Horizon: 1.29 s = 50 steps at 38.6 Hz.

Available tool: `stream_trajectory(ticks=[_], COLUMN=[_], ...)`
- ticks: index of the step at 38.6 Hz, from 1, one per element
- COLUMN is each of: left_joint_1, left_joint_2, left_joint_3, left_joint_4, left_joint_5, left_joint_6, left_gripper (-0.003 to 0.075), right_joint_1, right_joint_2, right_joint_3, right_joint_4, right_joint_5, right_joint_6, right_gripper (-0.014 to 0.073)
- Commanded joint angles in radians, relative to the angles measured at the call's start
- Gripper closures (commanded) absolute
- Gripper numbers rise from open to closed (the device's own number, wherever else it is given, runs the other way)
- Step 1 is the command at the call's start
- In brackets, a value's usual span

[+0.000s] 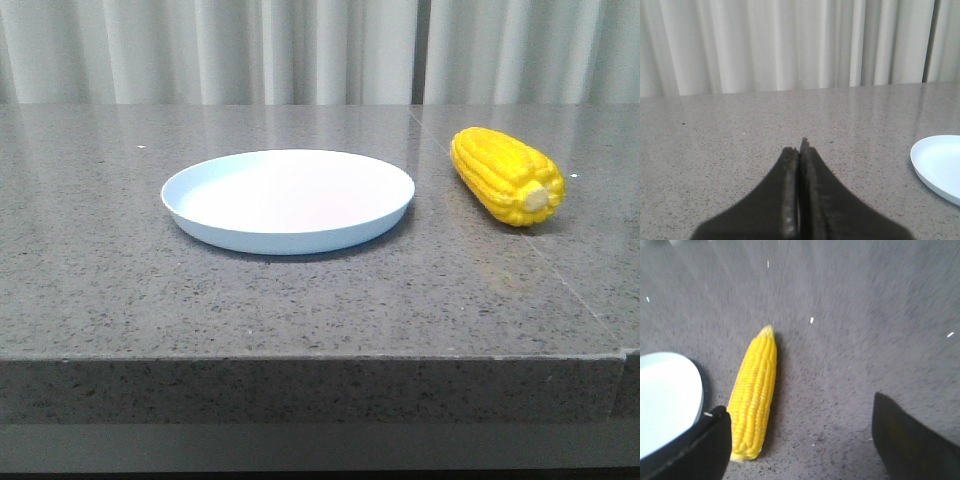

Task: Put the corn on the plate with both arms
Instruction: 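Lower the right gripper over the yellow corn cob and close on it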

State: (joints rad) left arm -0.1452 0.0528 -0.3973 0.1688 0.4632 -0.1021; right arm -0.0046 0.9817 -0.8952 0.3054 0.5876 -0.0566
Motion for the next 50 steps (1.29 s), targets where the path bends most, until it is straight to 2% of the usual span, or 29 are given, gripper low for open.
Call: stream_trajectory(ticks=[1, 13, 28, 30, 38, 41, 50], left_joint_1=[0.001, 0.001, 0.001, 0.001, 0.001, 0.001, 0.001], left_joint_2=[0.013, 0.013, 0.013, 0.013, 0.013, 0.013, 0.013], left_joint_3=[-0.025, -0.025, -0.025, -0.025, -0.025, -0.025, -0.025], left_joint_4=[0.007, 0.007, 0.007, 0.007, 0.007, 0.007, 0.007], left_joint_5=[-0.080, -0.080, -0.080, -0.080, -0.080, -0.080, -0.080], left_joint_6=[-0.005, -0.005, -0.005, -0.005, -0.005, -0.005, -0.005], left_gripper=[0.0741, 0.0741, 0.0741, 0.0741, 0.0741, 0.0741, 0.0741], right_joint_1=[0.003, 0.120, 0.178, 0.178, 0.178, 0.178, 0.200], right_joint_2=[0.124, 0.452, 0.592, 0.592, 0.591, 0.589, 0.571], right_joint_3=[-0.123, -0.290, -0.314, -0.314, -0.317, -0.317, -0.382], right_joint_4=[0.051, 0.096, 0.143, 0.143, 0.144, 0.147, 0.203], right_joint_5=[0.019, 0.098, 0.109, 0.110, 0.114, 0.119, 0.151], right_joint_6=[-0.005, -0.005, -0.005, -0.005, -0.005, -0.005, -0.005], right_gripper=[0.0001, 0.0001, 0.0011, 0.0051, 0.0396, 0.0440, 0.0444])
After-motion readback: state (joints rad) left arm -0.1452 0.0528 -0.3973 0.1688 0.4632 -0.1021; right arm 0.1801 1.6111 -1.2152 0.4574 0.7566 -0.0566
